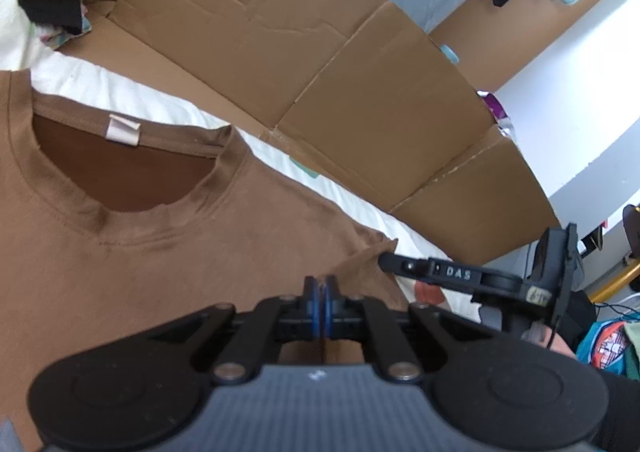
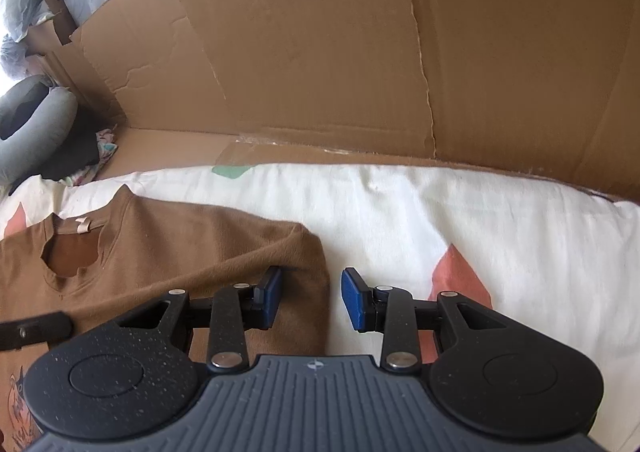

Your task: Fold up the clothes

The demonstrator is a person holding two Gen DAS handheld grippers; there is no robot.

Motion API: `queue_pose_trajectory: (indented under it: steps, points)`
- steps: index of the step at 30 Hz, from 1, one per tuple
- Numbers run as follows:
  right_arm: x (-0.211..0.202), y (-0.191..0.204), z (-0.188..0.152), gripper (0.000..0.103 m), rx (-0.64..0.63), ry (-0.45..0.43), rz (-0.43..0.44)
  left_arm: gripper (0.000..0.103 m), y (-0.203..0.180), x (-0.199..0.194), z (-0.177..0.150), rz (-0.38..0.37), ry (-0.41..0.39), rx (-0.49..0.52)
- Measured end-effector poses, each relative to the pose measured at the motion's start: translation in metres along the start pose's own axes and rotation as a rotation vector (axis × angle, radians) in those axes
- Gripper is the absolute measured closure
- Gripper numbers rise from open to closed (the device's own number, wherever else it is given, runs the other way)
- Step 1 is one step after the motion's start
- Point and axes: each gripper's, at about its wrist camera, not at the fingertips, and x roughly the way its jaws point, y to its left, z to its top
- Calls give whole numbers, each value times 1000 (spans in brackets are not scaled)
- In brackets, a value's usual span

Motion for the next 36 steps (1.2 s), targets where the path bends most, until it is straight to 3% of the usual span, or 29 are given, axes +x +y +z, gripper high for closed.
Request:
queue_pose_trajectory:
  steps: [11, 14, 19, 21, 23, 24, 25, 28, 29, 30, 31, 33, 36]
  points:
    - [14, 4, 13, 65, -54, 22, -59, 100, -3, 5, 5, 21, -5, 22]
    - [19, 9, 15, 78, -97, 35, -61, 100, -3, 8, 8, 40, -3, 28]
    - [18, 15, 19, 84, -122, 38, -82, 100, -1, 9, 9, 67, 10, 25]
    - [14, 15, 20, 86, -100, 43, -52, 100, 1, 10, 8, 78, 19, 17]
    - [13, 16, 20, 79, -99, 65, -14, 100, 4, 11, 8, 77, 27, 5]
    - [13, 17, 20, 58, -106, 76, -7, 100, 4, 11, 8, 77, 27, 1]
    - [14, 19, 20, 53, -123, 82, -9, 100, 4, 12, 8, 77, 27, -1]
    - [20, 20, 19, 53, -138, 95, -8, 100, 4, 13, 8, 84, 28, 0]
    - [21, 19, 19, 59, -143, 98, -7, 100, 3, 13, 8, 85, 29, 3]
    - [23, 19, 19, 75, -149, 100, -6, 100, 3, 14, 8, 86, 29, 6]
    - [24, 18, 19, 85, -156, 98, -19, 100, 2, 14, 8, 87, 28, 8]
    - [24, 15, 21, 93, -161, 97, -22, 100, 1, 13, 8, 82, 26, 7]
    - [24, 19, 21, 96, -215, 93, -45, 100, -1, 14, 6, 85, 31, 5]
